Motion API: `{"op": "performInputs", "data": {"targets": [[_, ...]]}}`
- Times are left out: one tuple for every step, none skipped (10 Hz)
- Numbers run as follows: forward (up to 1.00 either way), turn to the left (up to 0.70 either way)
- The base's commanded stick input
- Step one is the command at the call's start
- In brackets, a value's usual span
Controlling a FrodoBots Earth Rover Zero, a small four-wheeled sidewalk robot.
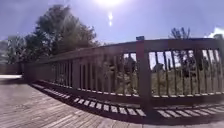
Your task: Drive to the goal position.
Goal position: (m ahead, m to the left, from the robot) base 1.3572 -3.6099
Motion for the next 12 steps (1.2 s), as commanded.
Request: {"op": "performInputs", "data": {"targets": [[0.00, -0.70], [0.00, -0.70], [0.00, -0.70], [0.00, -0.70], [0.00, -0.70], [0.00, -0.70], [0.00, -0.70], [0.00, -0.70], [0.00, -0.70], [0.00, -0.70], [0.00, -0.70], [0.00, -0.70]]}}
